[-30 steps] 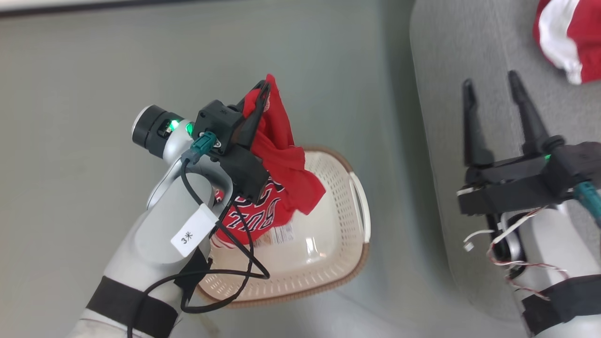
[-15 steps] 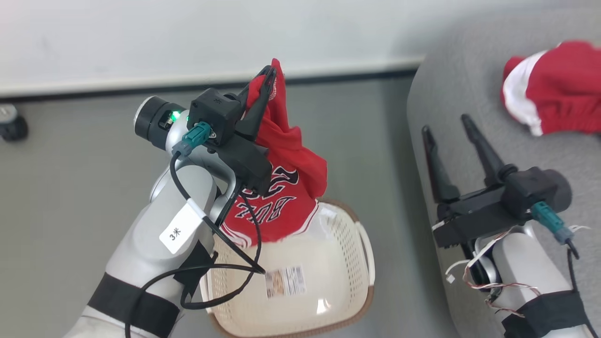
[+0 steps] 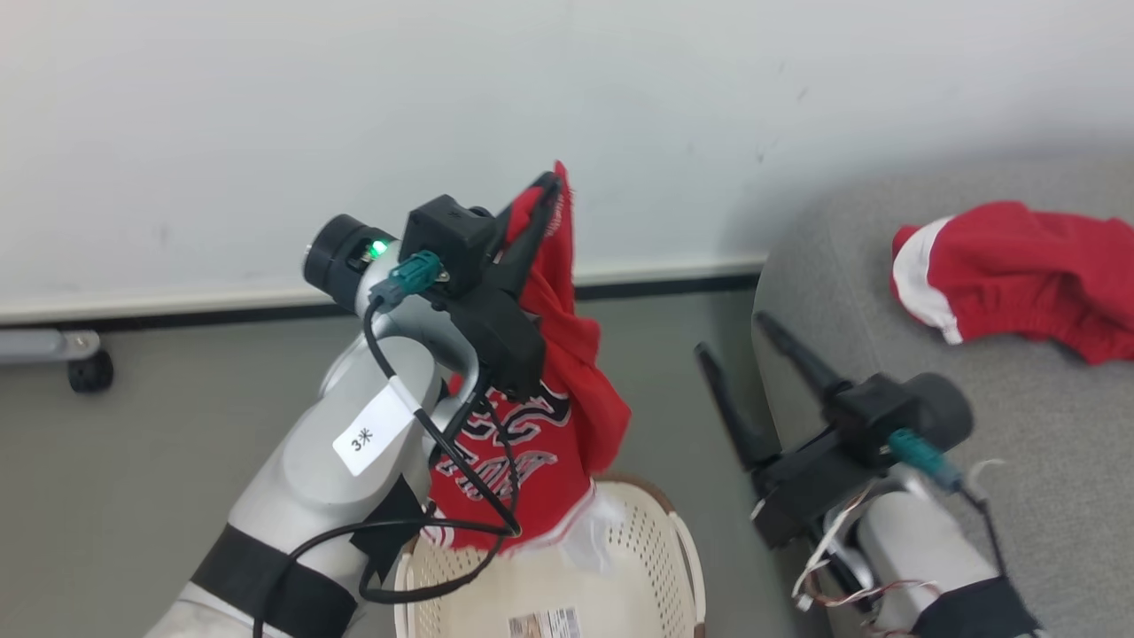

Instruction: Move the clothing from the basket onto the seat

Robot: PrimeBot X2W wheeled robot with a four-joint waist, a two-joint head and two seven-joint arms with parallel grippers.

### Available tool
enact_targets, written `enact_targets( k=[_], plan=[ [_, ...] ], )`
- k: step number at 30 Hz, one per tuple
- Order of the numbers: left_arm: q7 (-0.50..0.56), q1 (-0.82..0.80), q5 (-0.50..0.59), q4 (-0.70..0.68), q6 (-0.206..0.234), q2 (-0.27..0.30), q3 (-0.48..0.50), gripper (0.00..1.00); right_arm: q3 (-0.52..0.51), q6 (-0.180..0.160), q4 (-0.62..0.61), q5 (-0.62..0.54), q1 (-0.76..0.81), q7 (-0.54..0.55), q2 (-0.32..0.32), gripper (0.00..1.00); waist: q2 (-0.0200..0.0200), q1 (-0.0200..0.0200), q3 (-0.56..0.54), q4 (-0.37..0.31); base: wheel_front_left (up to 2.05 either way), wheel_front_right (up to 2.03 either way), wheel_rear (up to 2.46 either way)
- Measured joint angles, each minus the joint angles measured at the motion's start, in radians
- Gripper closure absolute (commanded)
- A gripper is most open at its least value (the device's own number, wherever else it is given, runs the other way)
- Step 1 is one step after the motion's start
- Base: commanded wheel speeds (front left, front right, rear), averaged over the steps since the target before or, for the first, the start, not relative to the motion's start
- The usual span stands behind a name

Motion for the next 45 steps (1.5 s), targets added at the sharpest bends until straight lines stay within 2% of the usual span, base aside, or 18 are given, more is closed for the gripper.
enact_targets(
  k=[9,15,26,27,28,30,31,39,40,42,43,45],
  plan=[
    [0.043,0.017,-0.062,-0.052,0.009,-0.002,-0.086,1.0,0.174,0.011,0.078,-0.024,-0.01,0.001,0.017,0.0,0.0,0.0,-0.096,0.018,0.0,0.0,0.0],
    [0.066,0.033,-0.11,-0.095,0.027,-0.002,-0.145,1.0,0.334,0.011,0.111,-0.011,-0.058,0.001,0.008,0.0,0.0,0.0001,-0.116,0.049,0.0,0.0,0.0],
    [0.095,0.035,-0.161,-0.164,0.054,0.001,-0.212,1.0,0.44,0.011,0.259,0.014,-0.144,0.001,0.008,0.0,0.0001,0.0001,-0.127,0.104,0.0,0.0,0.0],
    [0.096,0.035,-0.165,-0.168,0.055,0.001,-0.215,1.0,0.443,0.011,0.275,0.017,-0.152,0.001,0.012,0.34,0.0001,0.0001,-0.126,0.109,0.0,0.0,0.0],
    [0.099,0.035,-0.167,-0.172,0.061,0.001,-0.217,1.0,0.446,0.011,0.287,0.022,-0.16,0.001,0.014,0.62,0.0001,0.0001,-0.126,0.113,0.0,0.0,0.0],
    [0.103,0.035,-0.168,-0.173,0.064,0.001,-0.214,1.0,0.454,0.011,0.313,0.035,-0.18,0.001,0.024,0.84,0.0001,0.0001,-0.124,0.12,0.0,0.0,0.0],
    [0.104,0.035,-0.168,-0.173,0.068,0.002,-0.212,1.0,0.453,0.011,0.321,0.045,-0.189,0.001,0.028,1.0,0.0001,0.0001,-0.123,0.122,0.0,0.0,0.0],
    [0.109,0.069,-0.177,-0.174,0.09,0.016,-0.179,1.0,0.464,0.011,0.352,0.077,-0.238,0.001,0.034,1.0,0.0002,0.0002,-0.116,0.112,0.0,0.0,0.0],
    [0.109,0.077,-0.181,-0.174,0.094,0.023,-0.173,0.82,0.464,0.011,0.352,0.081,-0.244,0.001,0.032,1.0,0.0002,0.0002,-0.115,0.108,0.0,0.0,0.0],
    [0.102,0.093,-0.182,-0.173,0.099,0.037,-0.162,0.05,0.466,0.011,0.352,0.09,-0.259,0.001,0.026,1.0,0.0001,0.0002,-0.114,0.098,0.0,0.0,0.0],
    [0.102,0.1,-0.183,-0.171,0.101,0.043,-0.158,0.01,0.466,0.011,0.351,0.096,-0.266,0.001,0.02,1.0,0.0002,0.0001,-0.113,0.093,0.0,0.0,0.0],
    [0.1,0.116,-0.189,-0.164,0.107,0.057,-0.151,0.0,0.467,0.011,0.344,0.102,-0.281,0.0,0.001,1.0,0.0001,0.0003,-0.112,0.081,0.0,0.0,0.0]
  ],
)
